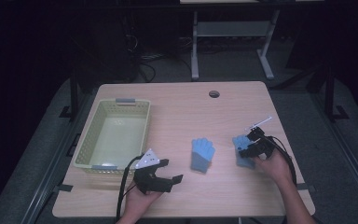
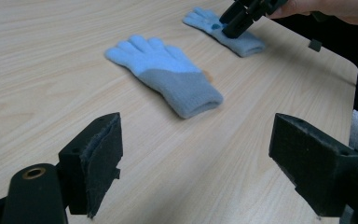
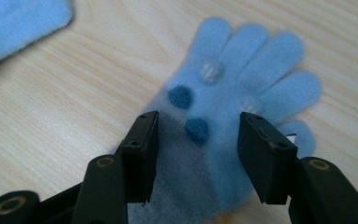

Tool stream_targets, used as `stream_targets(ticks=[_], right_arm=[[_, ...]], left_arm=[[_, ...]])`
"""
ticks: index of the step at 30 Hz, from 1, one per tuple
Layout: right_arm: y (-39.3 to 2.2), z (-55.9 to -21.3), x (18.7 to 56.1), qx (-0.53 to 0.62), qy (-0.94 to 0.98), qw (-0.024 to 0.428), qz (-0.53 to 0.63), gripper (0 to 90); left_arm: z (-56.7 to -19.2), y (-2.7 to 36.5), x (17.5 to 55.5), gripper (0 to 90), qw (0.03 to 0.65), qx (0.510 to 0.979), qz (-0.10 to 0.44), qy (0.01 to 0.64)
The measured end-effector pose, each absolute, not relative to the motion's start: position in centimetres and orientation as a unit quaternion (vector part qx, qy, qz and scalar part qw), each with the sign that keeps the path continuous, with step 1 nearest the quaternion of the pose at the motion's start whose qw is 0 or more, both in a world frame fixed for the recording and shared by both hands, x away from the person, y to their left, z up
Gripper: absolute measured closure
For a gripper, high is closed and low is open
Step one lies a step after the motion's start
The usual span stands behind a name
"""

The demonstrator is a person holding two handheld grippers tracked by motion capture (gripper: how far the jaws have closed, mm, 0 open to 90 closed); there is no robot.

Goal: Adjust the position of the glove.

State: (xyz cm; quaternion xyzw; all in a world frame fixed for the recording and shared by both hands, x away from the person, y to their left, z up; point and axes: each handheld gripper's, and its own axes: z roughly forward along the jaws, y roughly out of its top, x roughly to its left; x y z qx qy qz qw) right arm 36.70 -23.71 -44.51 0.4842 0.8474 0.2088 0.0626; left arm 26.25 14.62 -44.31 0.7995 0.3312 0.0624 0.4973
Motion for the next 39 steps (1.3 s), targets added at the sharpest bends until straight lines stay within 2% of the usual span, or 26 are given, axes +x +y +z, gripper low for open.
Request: stream_targets(ticks=[11, 18, 33, 39], right_arm=[[-23.36, -44.63, 36.64, 0.467, 0.859, 0.076, 0.196, 44.2], [-23.12, -44.75, 36.83, 0.487, 0.851, 0.089, 0.172, 31.7], [-23.16, -44.71, 36.83, 0.491, 0.85, 0.083, 0.174, 33.7], [-23.2, -44.67, 36.58, 0.482, 0.851, 0.086, 0.188, 46.3]], left_arm=[[-44.28, 14.45, 26.03, 17.1, 0.498, 0.799, 0.061, 0.331], [-44.25, 14.57, 26.08, 17.4, 0.496, 0.798, 0.064, 0.336], [-44.27, 14.47, 26.0, 17.6, 0.495, 0.8, 0.064, 0.334], [-44.24, 14.47, 25.96, 17.6, 0.495, 0.799, 0.064, 0.336]])
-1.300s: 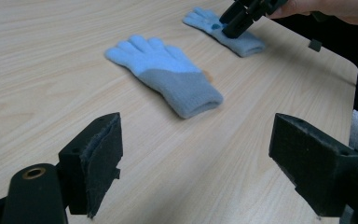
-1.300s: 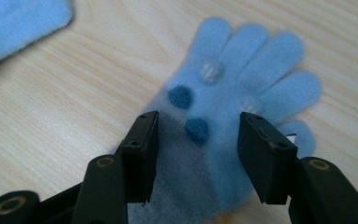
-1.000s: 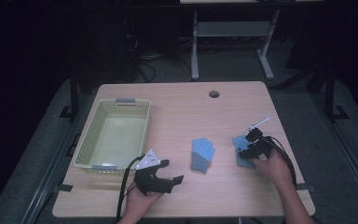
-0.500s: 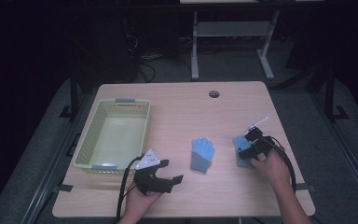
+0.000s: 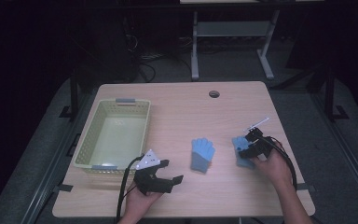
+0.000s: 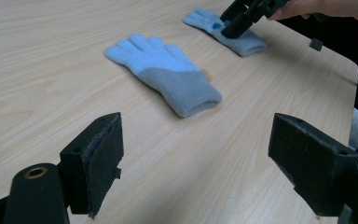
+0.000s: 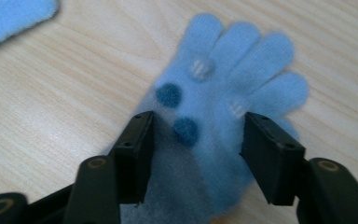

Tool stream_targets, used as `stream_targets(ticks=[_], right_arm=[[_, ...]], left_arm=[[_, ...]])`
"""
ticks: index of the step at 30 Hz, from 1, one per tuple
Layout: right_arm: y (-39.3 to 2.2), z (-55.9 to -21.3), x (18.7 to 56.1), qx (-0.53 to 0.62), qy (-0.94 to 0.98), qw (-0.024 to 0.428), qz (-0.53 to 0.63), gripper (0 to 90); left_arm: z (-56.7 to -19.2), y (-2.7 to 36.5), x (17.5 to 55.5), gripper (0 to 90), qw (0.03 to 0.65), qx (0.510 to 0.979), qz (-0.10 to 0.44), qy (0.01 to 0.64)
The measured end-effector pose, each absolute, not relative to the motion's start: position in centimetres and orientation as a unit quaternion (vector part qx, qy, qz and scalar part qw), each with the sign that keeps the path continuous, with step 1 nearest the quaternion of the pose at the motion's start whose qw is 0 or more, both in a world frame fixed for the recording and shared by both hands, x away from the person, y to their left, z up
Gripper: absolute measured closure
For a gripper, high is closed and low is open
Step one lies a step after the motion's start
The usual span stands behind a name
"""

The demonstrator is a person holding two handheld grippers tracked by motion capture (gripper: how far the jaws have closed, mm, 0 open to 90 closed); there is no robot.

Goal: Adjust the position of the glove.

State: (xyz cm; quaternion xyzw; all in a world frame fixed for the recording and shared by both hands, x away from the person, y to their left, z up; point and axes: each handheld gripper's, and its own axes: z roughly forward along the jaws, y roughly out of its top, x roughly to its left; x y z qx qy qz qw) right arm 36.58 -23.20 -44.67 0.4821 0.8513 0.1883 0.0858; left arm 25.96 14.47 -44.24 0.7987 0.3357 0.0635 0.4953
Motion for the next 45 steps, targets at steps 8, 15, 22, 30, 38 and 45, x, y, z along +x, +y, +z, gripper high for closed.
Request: stream_targets(ticks=[8, 15, 22, 30, 38, 45], right_arm=[[-22.9, -44.4, 36.4, 0.478, 0.854, 0.085, 0.186, 69.4], [-22.8, -43.6, 36.2, 0.517, 0.829, 0.076, 0.201, 79.3], [-22.2, -41.3, 35.4, 0.528, 0.813, 0.074, 0.233, 79.2], [-19.1, -39.0, 34.7, 0.501, 0.82, 0.066, 0.27, 78.7], [-15.6, -38.5, 34.9, 0.487, 0.825, 0.038, 0.283, 78.0], [-13.0, -39.0, 35.1, 0.476, 0.832, 0.021, 0.283, 77.6]], left_arm=[[-44.3, 14.5, 26.0, 17.7, 0.494, 0.8, 0.065, 0.335], [-44.2, 14.6, 26.0, 17.7, 0.495, 0.799, 0.067, 0.334], [-44.2, 14.6, 25.9, 17.7, 0.497, 0.798, 0.067, 0.335], [-44.1, 14.7, 26.0, 17.7, 0.498, 0.796, 0.068, 0.337], [-44.0, 14.9, 26.0, 17.7, 0.501, 0.793, 0.07, 0.34], [-44.0, 15.0, 26.0, 17.7, 0.501, 0.793, 0.07, 0.34]])
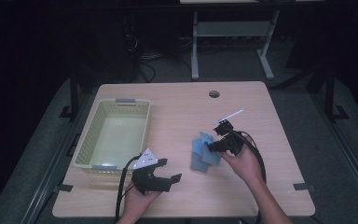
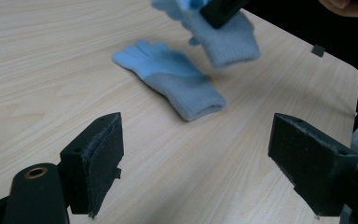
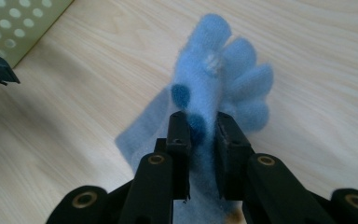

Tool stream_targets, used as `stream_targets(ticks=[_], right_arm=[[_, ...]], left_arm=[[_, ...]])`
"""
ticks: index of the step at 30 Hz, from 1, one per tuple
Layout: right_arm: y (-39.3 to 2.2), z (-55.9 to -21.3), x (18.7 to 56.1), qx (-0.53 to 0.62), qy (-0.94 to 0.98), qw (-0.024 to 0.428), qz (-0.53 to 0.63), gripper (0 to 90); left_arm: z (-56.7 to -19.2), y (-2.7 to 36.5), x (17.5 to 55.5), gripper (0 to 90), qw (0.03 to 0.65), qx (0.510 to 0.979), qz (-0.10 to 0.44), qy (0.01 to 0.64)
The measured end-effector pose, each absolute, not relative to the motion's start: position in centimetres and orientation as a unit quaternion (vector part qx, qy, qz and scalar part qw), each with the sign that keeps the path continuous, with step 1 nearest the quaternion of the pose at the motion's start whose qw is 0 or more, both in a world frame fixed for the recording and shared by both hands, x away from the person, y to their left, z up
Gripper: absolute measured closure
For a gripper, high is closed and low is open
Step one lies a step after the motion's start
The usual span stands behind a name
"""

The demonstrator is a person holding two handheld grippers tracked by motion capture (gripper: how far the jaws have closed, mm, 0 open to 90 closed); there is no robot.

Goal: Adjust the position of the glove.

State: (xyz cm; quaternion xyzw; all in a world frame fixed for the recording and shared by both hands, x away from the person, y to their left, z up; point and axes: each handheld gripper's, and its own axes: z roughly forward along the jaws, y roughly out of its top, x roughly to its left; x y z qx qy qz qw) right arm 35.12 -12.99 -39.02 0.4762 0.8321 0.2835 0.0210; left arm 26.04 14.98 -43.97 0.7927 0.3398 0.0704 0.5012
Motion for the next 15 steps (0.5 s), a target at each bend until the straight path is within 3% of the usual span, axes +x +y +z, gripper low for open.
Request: stream_targets(ticks=[15], right_arm=[[-9.8, -40.2, 35.2, 0.479, 0.834, -0.002, 0.274, 77.1]], left_arm=[[-43.8, 15.2, 26.1, 17.7, 0.502, 0.79, 0.072, 0.344]])
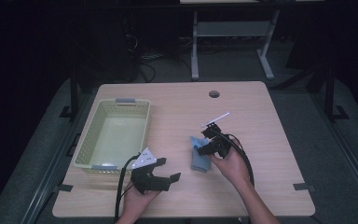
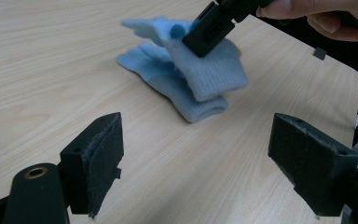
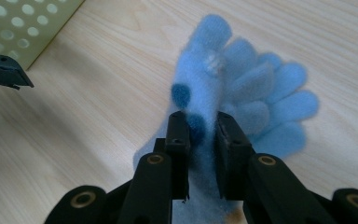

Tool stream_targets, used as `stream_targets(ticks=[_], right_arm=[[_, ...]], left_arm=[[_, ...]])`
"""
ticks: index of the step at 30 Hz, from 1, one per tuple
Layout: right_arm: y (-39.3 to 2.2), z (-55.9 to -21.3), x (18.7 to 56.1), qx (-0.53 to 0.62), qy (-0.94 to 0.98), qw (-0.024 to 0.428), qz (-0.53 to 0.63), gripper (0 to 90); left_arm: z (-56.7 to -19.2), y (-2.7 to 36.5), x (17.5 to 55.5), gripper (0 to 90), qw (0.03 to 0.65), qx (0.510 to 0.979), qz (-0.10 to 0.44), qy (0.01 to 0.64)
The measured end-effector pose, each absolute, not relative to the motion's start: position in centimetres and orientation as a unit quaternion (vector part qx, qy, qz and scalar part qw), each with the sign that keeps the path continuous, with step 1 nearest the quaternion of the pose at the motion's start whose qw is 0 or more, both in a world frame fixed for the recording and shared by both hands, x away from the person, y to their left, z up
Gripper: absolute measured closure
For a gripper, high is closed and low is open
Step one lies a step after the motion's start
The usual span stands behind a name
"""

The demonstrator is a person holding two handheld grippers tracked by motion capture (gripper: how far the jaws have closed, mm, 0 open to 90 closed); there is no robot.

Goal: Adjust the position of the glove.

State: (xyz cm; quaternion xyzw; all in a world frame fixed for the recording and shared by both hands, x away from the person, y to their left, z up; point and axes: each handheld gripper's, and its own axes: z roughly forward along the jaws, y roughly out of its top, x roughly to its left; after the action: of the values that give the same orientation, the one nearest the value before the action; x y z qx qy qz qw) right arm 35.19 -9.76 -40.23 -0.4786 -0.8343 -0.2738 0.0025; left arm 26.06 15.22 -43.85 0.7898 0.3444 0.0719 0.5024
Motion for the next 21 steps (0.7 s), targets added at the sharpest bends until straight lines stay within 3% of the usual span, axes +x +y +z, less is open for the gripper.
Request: stream_targets(ticks=[7, 16, 18, 21], right_arm=[[-9.1, -41.3, 35.4, -0.481, -0.838, 0.004, -0.258, 75.4], [-8.6, -42.0, 35.5, -0.478, -0.845, -0.042, -0.236, 68.2], [-8.7, -41.9, 35.6, -0.478, -0.844, -0.045, -0.239, 77.0], [-8.9, -41.4, 35.3, -0.473, -0.843, -0.07, -0.248, 79.6]], left_arm=[[-43.9, 15.2, 26.0, 17.7, 0.502, 0.79, 0.071, 0.345], [-43.9, 15.2, 26.0, 17.7, 0.501, 0.791, 0.071, 0.344], [-43.9, 15.2, 26.0, 17.7, 0.501, 0.791, 0.071, 0.345], [-43.8, 15.2, 26.0, 17.7, 0.502, 0.79, 0.072, 0.344]])
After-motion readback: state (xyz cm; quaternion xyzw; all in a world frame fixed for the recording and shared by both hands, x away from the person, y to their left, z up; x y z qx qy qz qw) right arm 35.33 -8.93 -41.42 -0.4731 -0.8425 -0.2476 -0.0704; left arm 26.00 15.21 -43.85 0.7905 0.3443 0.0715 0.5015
